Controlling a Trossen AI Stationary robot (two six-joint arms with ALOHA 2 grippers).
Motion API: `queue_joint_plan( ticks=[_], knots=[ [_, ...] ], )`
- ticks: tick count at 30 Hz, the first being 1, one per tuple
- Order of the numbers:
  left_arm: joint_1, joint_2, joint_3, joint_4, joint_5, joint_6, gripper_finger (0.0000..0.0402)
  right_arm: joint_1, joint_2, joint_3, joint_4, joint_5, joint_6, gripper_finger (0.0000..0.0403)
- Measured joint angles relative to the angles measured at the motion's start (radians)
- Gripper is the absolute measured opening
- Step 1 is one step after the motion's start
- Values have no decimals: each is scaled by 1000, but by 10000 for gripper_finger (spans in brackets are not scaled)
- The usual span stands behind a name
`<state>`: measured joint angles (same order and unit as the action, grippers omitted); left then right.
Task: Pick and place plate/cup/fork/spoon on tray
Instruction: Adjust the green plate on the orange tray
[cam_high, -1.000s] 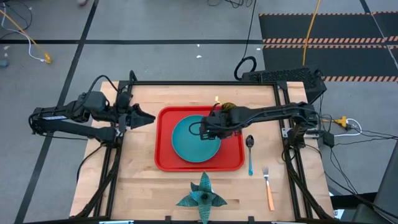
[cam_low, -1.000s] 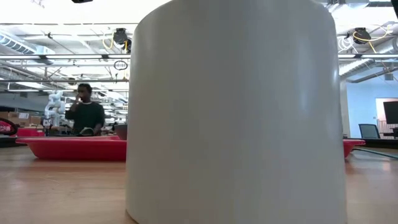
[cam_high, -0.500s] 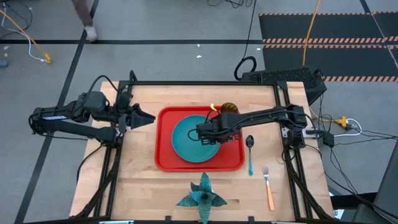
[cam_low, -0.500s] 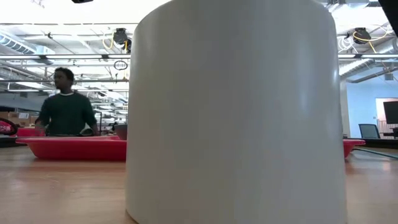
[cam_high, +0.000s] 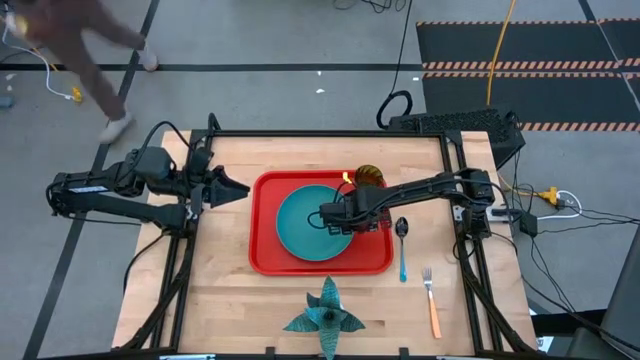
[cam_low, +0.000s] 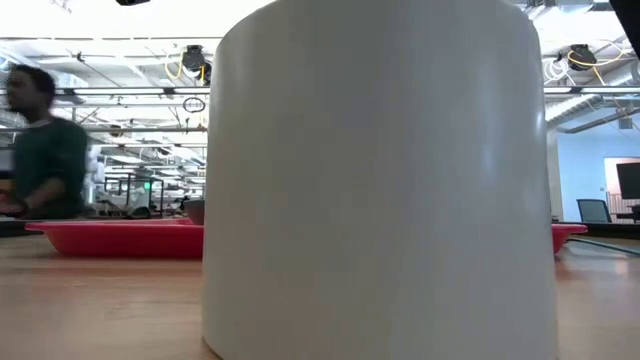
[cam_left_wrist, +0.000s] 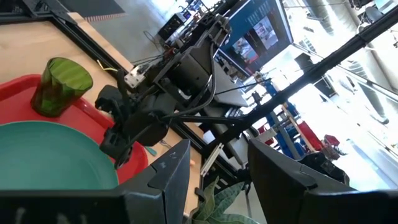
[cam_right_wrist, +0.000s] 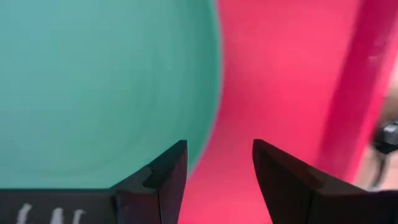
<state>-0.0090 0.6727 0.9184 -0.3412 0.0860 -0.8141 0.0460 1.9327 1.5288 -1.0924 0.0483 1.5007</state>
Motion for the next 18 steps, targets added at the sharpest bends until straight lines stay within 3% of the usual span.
queue_joint_plan(
  ticks=[18],
  knots=[
    [0, 0, 0, 0, -16, -2, 163, 0, 2, -69, 105, 55, 52, 175]
  ],
)
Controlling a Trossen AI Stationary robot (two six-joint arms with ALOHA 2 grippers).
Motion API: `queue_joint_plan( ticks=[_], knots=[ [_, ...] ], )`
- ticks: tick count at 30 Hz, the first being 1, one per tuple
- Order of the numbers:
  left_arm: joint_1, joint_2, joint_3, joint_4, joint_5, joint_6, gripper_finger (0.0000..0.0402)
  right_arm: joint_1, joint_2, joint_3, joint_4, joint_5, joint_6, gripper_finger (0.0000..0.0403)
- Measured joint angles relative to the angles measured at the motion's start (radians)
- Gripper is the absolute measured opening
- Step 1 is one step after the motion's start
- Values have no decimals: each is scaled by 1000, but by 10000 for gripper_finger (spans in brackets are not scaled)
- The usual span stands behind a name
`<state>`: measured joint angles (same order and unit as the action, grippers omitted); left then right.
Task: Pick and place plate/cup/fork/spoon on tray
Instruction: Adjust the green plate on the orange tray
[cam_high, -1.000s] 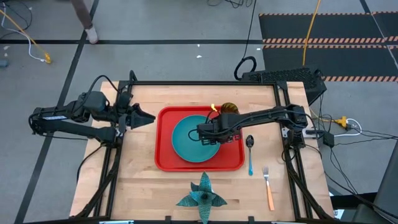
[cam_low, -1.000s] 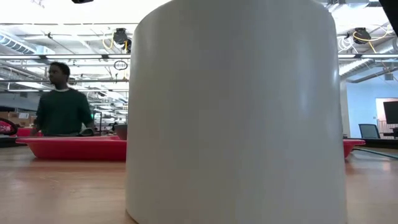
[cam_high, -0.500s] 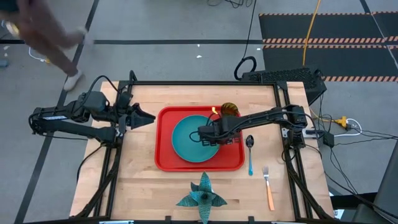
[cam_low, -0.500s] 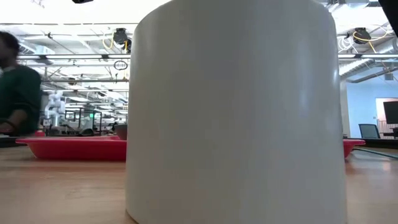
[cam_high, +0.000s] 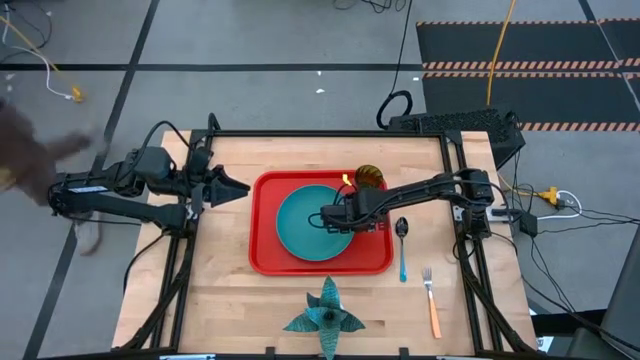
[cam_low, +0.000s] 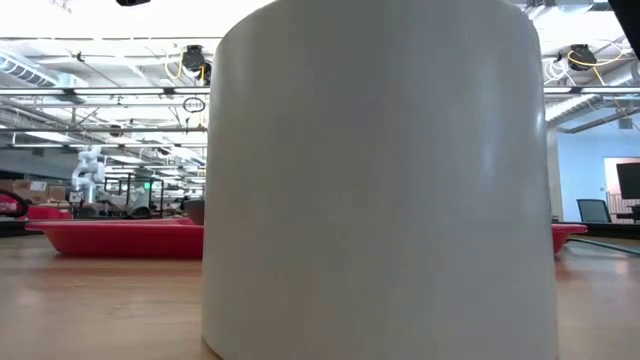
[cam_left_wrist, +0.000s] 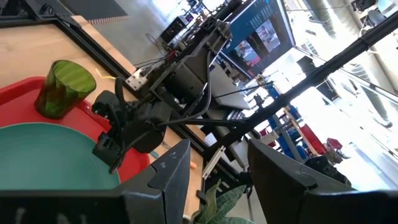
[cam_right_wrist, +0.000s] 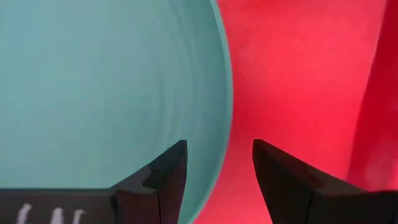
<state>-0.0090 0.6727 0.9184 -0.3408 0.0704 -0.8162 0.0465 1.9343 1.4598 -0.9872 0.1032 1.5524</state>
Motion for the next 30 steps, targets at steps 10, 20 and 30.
queue_joint_plan(
  ticks=[10, 20, 30],
  knots=[
    [0, 2, 0, 1, -5, 0, 163, 1, 0, -1, -50, 4, 1, 175],
    [0, 2, 0, 1, -46, 8, 163, 1, 0, -2, -150, -23, -5, 175],
    [0, 2, 0, 1, -47, 18, 163, 29, 0, -2, -153, -57, -55, 175]
  ],
)
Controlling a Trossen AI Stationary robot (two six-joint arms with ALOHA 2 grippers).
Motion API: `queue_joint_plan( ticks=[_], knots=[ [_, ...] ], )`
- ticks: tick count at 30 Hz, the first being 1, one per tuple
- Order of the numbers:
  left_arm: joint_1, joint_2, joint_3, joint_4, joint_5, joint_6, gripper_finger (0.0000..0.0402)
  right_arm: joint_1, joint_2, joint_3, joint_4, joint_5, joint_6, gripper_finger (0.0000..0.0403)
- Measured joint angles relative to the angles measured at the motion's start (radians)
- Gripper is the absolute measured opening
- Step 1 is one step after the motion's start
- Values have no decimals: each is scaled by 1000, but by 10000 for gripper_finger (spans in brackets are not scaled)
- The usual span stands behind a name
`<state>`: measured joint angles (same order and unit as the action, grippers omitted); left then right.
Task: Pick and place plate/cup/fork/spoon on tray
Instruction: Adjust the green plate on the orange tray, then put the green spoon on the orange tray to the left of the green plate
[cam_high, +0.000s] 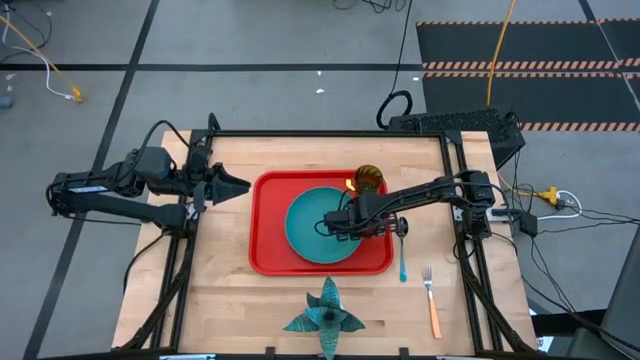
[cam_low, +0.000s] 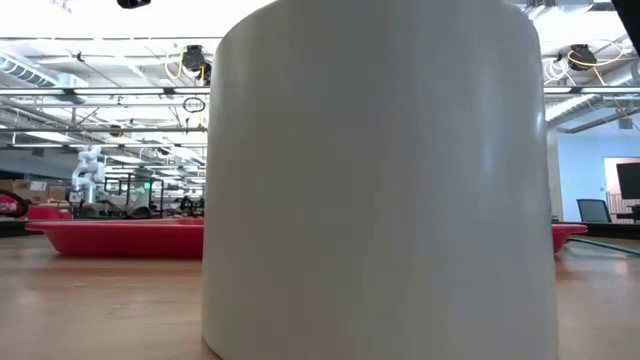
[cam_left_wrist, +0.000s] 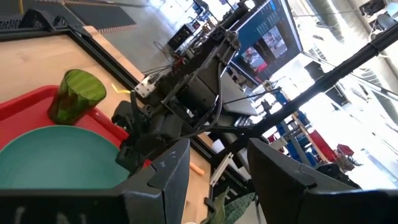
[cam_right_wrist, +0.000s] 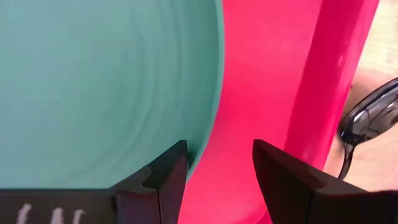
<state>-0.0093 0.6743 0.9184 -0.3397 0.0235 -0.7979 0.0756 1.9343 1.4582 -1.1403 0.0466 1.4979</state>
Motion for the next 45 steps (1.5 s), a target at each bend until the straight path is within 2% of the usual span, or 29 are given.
queue_joint_plan(
  ticks=[17, 27, 39, 45],
  knots=[
    [0, 0, 0, 0, 0, 1, 163, 36, 0, 0, 26, -53, -34, 175],
    [0, 0, 0, 0, 0, 2, 163, 58, -4, 0, 17, -51, 5, 175],
    [0, 0, 0, 4, 0, 2, 163, 56, -125, 0, 71, 93, 5, 175],
    [0, 0, 0, 5, 0, 0, 163, 63, -184, 0, -41, 110, 51, 175]
  ],
)
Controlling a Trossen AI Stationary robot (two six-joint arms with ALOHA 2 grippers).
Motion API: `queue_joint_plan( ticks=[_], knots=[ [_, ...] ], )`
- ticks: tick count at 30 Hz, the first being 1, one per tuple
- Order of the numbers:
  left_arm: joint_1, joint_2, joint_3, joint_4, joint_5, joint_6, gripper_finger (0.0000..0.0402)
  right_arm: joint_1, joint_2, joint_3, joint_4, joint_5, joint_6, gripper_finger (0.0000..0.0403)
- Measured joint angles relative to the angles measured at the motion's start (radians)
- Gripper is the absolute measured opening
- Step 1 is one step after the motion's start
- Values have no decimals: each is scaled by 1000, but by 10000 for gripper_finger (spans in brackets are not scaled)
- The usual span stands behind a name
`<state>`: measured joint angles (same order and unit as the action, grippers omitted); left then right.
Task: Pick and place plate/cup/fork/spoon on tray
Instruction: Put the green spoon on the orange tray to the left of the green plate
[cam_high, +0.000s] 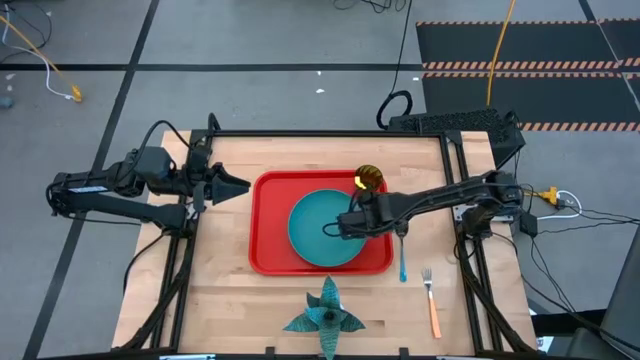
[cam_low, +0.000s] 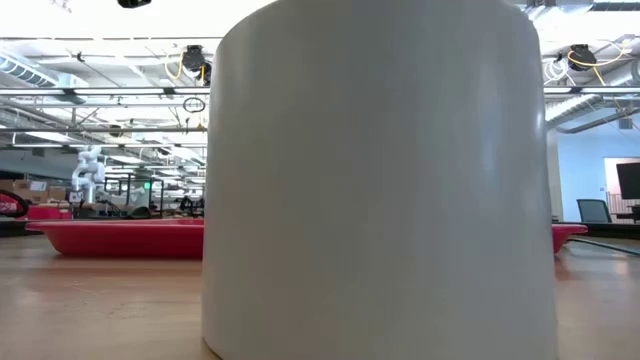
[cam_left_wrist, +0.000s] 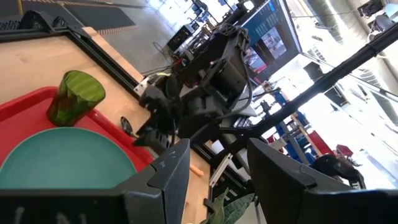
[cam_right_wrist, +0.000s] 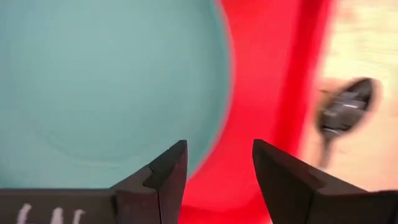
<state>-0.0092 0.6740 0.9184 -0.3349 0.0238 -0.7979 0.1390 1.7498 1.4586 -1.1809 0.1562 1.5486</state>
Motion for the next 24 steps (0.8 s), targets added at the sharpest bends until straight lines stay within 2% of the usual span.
queue_joint_plan(
  ticks=[5, 10, 14, 21, 24],
  knots=[
    [0, 0, 0, 0, 0, 1, 163, 22, -31, 0, -152, -3, 10, 175],
    [0, 0, 0, 0, 0, 4, 163, 55, -35, 0, -235, -58, 11, 175],
    [0, 0, 0, 0, 2, 8, 163, 85, -36, -18, -223, -101, 54, 175],
    [0, 0, 0, -4, 31, 10, 163, 136, -35, -131, -211, -211, 115, 175],
    [0, 0, 0, -4, 35, 8, 163, 148, -58, -190, -131, -215, 98, 175]
  ],
)
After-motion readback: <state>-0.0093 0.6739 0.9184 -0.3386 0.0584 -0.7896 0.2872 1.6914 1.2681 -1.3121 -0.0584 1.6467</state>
